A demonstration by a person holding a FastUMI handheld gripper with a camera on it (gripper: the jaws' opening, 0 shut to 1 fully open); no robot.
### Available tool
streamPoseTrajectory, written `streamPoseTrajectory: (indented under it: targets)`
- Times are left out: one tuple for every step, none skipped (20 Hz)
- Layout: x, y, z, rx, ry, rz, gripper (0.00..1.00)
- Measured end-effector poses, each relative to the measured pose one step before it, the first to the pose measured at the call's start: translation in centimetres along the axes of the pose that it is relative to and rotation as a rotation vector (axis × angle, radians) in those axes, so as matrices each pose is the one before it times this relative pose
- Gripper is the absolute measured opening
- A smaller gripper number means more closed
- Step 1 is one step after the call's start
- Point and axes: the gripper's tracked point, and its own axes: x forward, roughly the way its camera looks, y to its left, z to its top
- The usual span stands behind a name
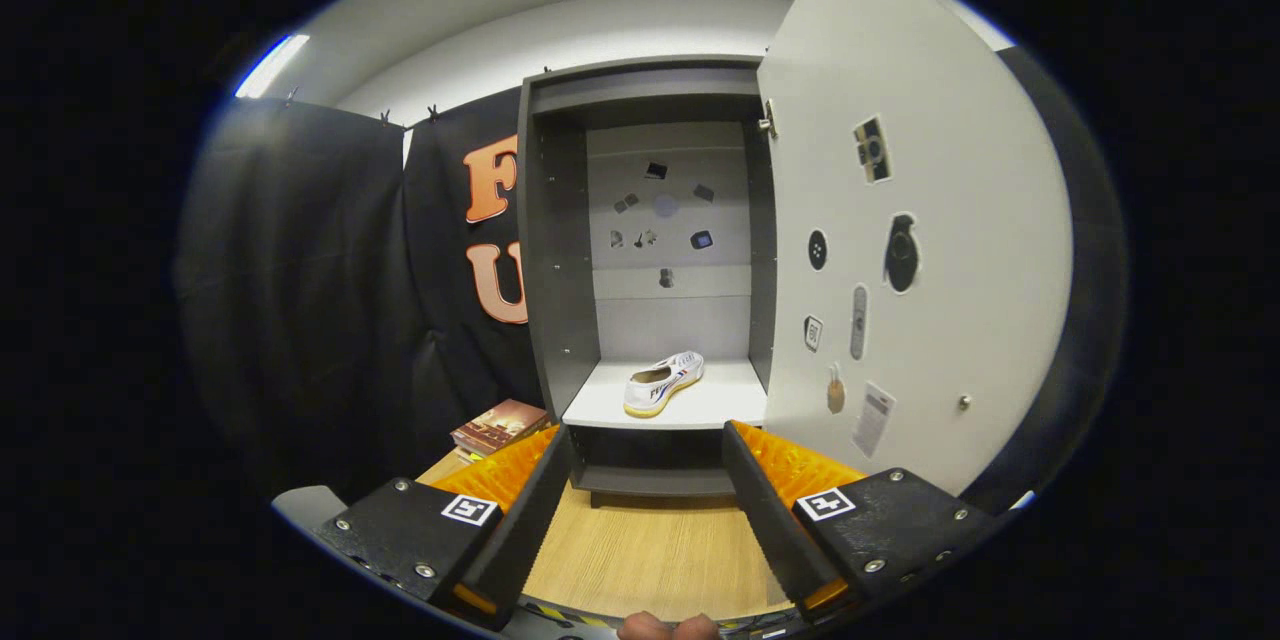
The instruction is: Open the shoe cabinet door, grab the shoes and put them into the shoe cabinet, then close the shoe cabinet door.
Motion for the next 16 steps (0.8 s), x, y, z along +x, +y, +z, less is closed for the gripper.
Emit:
streamPoseTrajectory:
  targets:
    - [-1.084,-0.721,0.071,0.00359,-0.00521,0.00436,0.93]
    - [-1.097,-0.73,0.082,0.00614,-0.00693,0.00167,0.93]
    - [-1.099,-0.715,0.282,0.00481,-0.01069,0.00184,0.93]
    - [-0.93,-0.733,0.172,0.00295,-0.01067,0.00071,0.93]
    - [-0.896,-0.791,0.13,0.00099,-0.00713,0.00062,0.93]
    - [-0.988,-0.852,0.103,-0.00427,-0.00524,0.0001,0.93]
    - [-0.833,-1.048,0.043,-0.00369,-0.00194,-0.00125,0.93]
    - [-0.833,-0.912,0.046,0.0011,-0.00264,0.00285,0.93]
    - [-0.79,-0.976,0.193,0.00349,-0.0067,-0.0024,0.93]
    - [-0.579,-1.418,0.134,0.00419,-0.0088,-0.01248,0.93]
    - [-0.48,-1.648,0.013,0.00512,-0.00728,-0.01457,0.93]
    - [-0.255,-1.633,-0.153,0.0076,-0.00201,-0.01837,0.93]
    - [-0.185,-1.827,-0.208,0.01318,-0.00045,-0.01814,0.93]
    - [0.026,-1.528,-0.296,0.01394,0.00427,-0.0136,0.93]
    - [-0.118,-1.408,-0.214,0.01301,0.00268,-0.009,0.93]
    - [0.23,-1.315,-0.077,0.01007,-0.00134,-0.00655,0.93]
